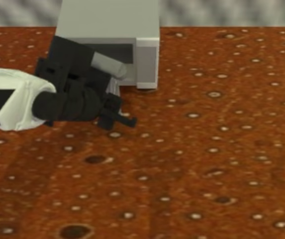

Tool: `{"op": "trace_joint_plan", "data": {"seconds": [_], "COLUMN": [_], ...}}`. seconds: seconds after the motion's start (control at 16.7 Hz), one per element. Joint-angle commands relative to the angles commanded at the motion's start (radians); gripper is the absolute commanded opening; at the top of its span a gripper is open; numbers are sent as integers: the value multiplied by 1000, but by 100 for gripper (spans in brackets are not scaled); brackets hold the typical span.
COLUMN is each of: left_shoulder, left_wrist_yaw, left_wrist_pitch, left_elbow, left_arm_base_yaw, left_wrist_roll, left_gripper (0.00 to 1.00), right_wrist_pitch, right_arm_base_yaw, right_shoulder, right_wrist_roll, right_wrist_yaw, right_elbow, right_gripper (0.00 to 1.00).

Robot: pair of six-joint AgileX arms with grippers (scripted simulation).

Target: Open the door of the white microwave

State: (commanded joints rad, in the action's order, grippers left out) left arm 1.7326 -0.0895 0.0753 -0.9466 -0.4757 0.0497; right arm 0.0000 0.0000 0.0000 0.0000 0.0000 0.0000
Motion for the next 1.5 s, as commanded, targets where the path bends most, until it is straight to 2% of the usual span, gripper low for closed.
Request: {"op": "trace_joint_plan", "data": {"seconds": [0.36,1.5], "left_shoulder": [-22,-22], "left_wrist_yaw": [-40,-42], "left_wrist_pitch": [3,3], "left_elbow": [24,25], "left_arm_base_yaw": [33,34], "left_wrist_roll": [62,65], "left_gripper": [0,0], "right_wrist_pitch": [0,0], "right_arm_base_yaw": [0,0], "right_shoulder": [0,0], "right_wrist_roll": [0,0], "right_wrist_yaw": [0,0], "right_elbow": [0,0], "right_gripper": [100,100]}}
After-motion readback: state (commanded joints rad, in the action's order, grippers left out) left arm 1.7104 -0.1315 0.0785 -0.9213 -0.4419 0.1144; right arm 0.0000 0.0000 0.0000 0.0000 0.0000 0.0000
